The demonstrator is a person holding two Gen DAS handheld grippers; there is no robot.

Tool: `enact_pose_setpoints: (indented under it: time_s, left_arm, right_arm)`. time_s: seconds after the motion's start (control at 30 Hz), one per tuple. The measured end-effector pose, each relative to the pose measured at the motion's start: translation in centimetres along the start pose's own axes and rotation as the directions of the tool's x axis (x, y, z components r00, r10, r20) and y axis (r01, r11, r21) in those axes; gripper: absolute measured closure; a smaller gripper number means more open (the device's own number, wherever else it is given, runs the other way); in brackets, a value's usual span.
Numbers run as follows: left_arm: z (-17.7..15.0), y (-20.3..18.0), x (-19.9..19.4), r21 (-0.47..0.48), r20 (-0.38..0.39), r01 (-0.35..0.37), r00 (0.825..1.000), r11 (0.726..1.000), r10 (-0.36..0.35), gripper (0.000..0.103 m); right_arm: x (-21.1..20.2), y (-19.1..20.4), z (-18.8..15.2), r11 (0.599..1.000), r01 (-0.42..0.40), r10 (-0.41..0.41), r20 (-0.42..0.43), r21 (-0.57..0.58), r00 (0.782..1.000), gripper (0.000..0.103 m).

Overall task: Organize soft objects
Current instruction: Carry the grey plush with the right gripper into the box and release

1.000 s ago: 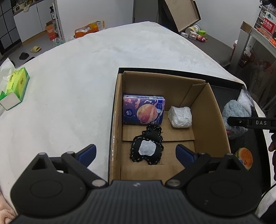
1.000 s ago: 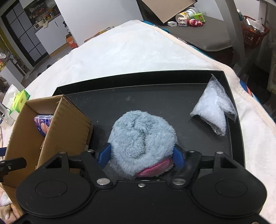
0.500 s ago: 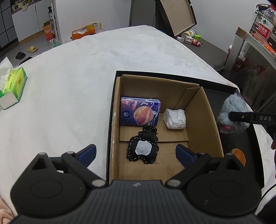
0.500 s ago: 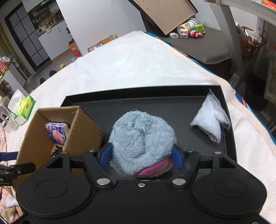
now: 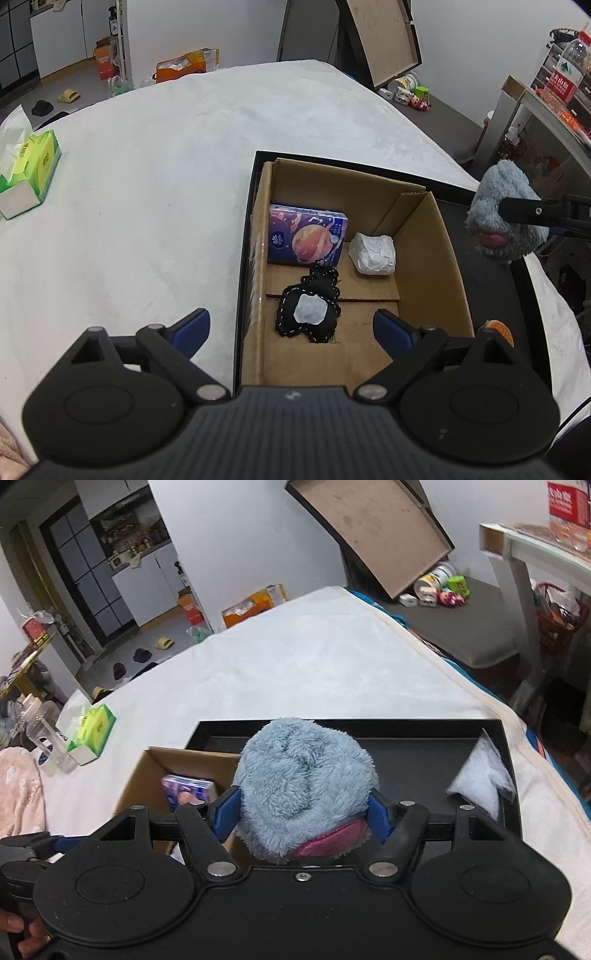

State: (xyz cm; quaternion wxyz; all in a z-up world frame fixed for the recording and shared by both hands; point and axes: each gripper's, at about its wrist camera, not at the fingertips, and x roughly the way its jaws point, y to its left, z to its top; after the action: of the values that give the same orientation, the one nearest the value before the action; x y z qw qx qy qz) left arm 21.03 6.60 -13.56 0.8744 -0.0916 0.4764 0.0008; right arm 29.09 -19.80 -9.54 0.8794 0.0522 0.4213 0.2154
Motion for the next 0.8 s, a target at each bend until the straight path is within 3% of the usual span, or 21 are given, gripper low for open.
enact_pose_setpoints:
  time_s: [0.3,0.8]
  left_arm:
    - [-0.6,1.1,-0.4,-0.025,0.012,0.043,0.999,0.999,-0.043,0.015]
    - [-1.8,3.2,-0.8,-0.089,0.010,0.072,0.997,0.993,-0.071,0.054]
  right_arm:
    - [-0.9,2.8,0.3,0.999,-0.018,0.019,0.020,-0.029,1.000,0.036]
    - [-0.4,8.1,0.0,0.985,-0.057,0.057,-0.002,-0.164,0.998,0.036]
